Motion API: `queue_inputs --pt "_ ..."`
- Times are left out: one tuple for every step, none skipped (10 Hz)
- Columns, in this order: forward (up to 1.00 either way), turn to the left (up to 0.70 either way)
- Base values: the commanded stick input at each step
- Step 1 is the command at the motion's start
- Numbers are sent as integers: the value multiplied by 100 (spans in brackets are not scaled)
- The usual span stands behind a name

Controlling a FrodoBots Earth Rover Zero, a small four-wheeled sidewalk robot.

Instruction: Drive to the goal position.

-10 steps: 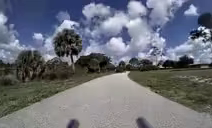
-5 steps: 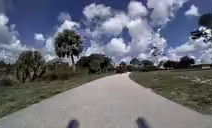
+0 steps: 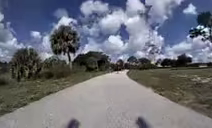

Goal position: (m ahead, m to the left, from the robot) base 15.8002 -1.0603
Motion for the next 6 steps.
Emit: queue_inputs --pt "85 0" --pt "85 0" --pt "1 0" --pt "0 0" --pt "0 0" --pt "0 0"
